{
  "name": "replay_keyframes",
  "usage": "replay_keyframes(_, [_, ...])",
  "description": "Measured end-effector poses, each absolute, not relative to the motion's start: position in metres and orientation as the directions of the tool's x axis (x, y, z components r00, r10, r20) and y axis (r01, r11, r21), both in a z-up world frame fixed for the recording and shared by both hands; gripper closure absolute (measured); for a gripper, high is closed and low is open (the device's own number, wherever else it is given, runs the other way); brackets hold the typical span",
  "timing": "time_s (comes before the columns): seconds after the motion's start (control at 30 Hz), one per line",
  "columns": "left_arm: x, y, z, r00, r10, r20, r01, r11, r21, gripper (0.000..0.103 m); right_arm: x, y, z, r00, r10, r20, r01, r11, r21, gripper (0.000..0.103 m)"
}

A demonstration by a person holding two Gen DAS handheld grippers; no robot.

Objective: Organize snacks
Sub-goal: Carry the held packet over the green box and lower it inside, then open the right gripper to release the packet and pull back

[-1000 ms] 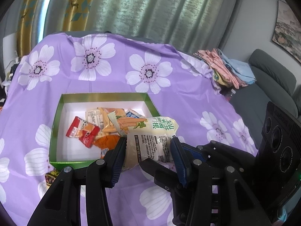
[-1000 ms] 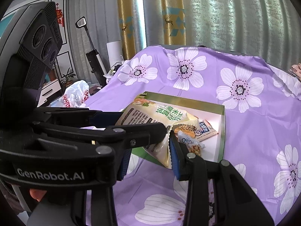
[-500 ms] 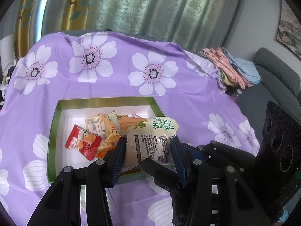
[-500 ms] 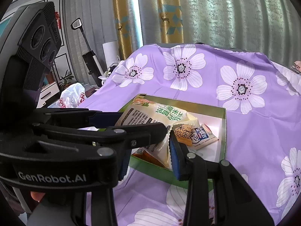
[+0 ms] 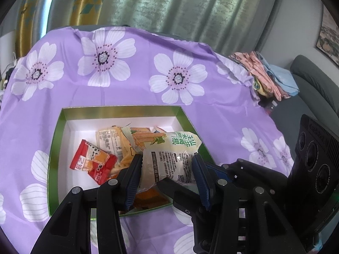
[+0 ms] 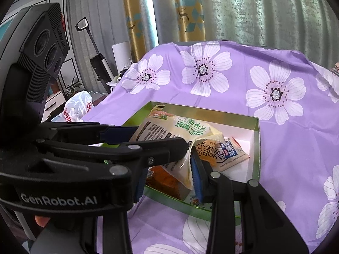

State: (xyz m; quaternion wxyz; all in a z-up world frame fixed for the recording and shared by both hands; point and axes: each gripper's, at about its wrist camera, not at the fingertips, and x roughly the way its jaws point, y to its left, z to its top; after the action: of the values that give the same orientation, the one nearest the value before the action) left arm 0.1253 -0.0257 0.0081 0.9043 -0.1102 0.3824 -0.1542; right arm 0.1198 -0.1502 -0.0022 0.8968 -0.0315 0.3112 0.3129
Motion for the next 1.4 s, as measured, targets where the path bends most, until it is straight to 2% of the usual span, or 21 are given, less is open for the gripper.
replay_keyframes(1.0, [0.155, -0.007, -0.031, 0.58, -0.382, -0.719, 0.13, 0.915, -0.381, 0.054, 0.152, -0.131, -0.034, 0.53, 0.52, -0.67, -0.573, 0.802, 0.169, 0.063])
replay_keyframes(1.4, [0.159, -0.007, -0.037, 0.56, -0.361, -0.746, 0.102, 0.923, -0.37, 0.054, 0.156, -0.129, -0.042, 0.496, 0.521, -0.695, -0.564, 0.802, 0.199, 0.061])
